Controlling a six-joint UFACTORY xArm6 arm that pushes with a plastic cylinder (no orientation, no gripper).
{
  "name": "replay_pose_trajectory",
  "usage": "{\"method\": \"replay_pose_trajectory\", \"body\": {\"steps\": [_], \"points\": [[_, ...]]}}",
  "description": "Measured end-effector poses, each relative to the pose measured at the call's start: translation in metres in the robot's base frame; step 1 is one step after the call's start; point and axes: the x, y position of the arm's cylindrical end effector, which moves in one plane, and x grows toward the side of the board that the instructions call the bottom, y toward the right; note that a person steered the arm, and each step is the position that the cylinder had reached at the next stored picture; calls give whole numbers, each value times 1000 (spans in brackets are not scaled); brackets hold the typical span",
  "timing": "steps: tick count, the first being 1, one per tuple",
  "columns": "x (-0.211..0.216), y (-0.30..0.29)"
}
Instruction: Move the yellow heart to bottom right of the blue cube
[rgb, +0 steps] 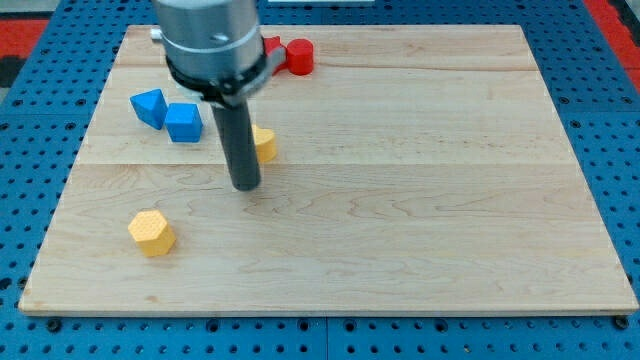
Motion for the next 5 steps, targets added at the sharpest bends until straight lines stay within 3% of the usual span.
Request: {"method": "replay_pose_trajectory", "body": {"steps": [1, 2, 4, 5], "points": [[51, 4], [82, -33], [46, -127], [53, -126]]}}
